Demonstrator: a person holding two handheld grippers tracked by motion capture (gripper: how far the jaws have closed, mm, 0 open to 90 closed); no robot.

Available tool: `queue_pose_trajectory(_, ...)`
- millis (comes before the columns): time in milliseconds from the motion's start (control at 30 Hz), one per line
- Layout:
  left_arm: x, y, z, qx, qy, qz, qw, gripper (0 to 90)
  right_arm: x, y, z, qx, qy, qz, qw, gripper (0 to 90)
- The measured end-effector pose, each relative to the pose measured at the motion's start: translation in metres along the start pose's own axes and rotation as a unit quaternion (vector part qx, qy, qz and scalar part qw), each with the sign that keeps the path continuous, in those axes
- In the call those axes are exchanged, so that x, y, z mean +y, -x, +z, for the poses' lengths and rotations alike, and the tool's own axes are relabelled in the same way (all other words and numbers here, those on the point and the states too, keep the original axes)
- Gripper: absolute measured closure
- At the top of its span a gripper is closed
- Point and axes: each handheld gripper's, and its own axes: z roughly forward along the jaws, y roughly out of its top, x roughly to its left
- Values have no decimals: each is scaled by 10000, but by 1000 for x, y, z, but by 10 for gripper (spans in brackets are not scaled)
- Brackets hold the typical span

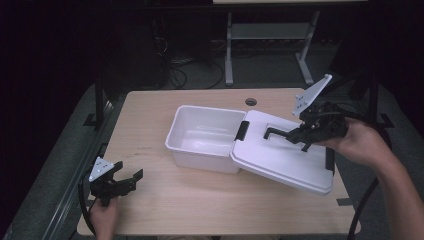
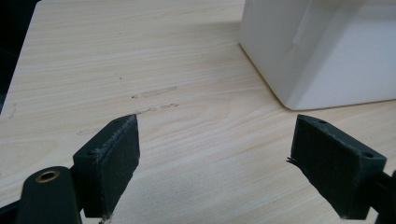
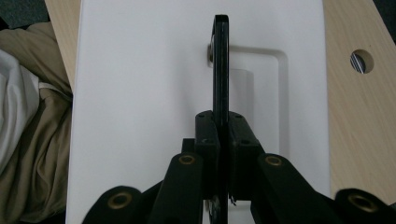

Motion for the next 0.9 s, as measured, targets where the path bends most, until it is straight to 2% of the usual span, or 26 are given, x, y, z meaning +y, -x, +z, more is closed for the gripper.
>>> queue_pose_trajectory(467, 0, 1, 0, 10, -10, 0, 10000, 149, -38, -5, 3, 20, -25, 248, 9997, 846)
queue_pose_trajectory(900, 0, 1, 0, 18, -3, -5, 10000, 149, -58, -9, 16, 136, -24, 335, 9993, 845)
